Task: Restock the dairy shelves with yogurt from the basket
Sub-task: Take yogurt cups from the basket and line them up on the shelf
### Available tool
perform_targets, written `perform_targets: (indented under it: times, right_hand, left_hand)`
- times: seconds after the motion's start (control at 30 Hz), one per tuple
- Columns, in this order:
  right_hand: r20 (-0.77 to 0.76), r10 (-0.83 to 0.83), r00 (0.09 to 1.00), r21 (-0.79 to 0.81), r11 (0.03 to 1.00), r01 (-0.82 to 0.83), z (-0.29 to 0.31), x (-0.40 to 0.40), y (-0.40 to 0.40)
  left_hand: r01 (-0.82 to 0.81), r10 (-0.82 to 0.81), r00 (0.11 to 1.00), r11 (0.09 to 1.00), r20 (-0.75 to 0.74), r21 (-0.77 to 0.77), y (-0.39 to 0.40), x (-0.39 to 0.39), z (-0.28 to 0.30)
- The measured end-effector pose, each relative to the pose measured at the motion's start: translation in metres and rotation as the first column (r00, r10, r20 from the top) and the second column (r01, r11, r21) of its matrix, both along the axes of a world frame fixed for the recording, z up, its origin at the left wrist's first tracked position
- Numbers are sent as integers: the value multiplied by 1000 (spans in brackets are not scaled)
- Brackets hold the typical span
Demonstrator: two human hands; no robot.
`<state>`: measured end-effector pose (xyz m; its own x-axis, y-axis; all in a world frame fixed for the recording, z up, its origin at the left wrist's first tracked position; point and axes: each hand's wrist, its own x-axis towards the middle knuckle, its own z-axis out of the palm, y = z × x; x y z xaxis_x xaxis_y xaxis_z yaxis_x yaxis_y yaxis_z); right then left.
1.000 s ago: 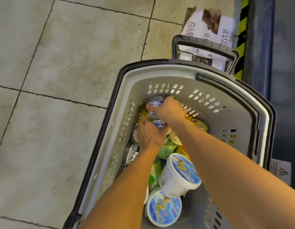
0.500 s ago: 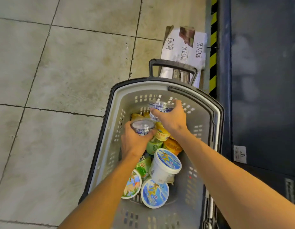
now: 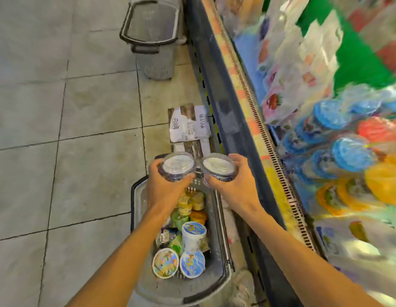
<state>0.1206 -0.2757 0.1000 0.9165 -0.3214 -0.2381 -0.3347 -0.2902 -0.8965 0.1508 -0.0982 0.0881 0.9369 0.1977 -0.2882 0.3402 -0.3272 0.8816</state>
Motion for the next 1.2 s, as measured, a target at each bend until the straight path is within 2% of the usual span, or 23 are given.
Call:
perform_targets:
  times: [0.13,0.27,0.47,0.7,0.83,0.93,1.03,1.2]
  right_hand:
    - [82,-92,992,-28,995,94,102,-27,-49]
    - [149,-208,967,-62,974,219,185,-70,-107]
    - [237,-408,882,-163,878,450,256,-166,-201]
    - [260,-709,655,-188,629,755,269,-279,-290]
    - [222,-827,517,-175,488,855,250,-326,-327]
    - [203,-872,445,-171,416,893,230,-348,-351]
    - [203,-882,425,-182,393,901,212,-356,-371]
    - [197,-850,489,-224,447,866,183,-348,-400]
  left_hand:
    - [145,-140,986,988,96,-48,-49,-4,96]
    - [341,-324,935,934,146,-107,-104,-26,175]
    - [572,-549,820,796,161,-199,-194,-73,229]
    - [775,-747,631,591,209,-226,-329,-125,255]
    - [854,-818,519,483,247,-193,-402,-153,245]
    - [906,-868,422,395,261,-151,-450,-173,235]
    - [929,-887,369,355,276,-102,-492,-182,220]
    - [940,-893,338,337,298,-55,-544,-165,198]
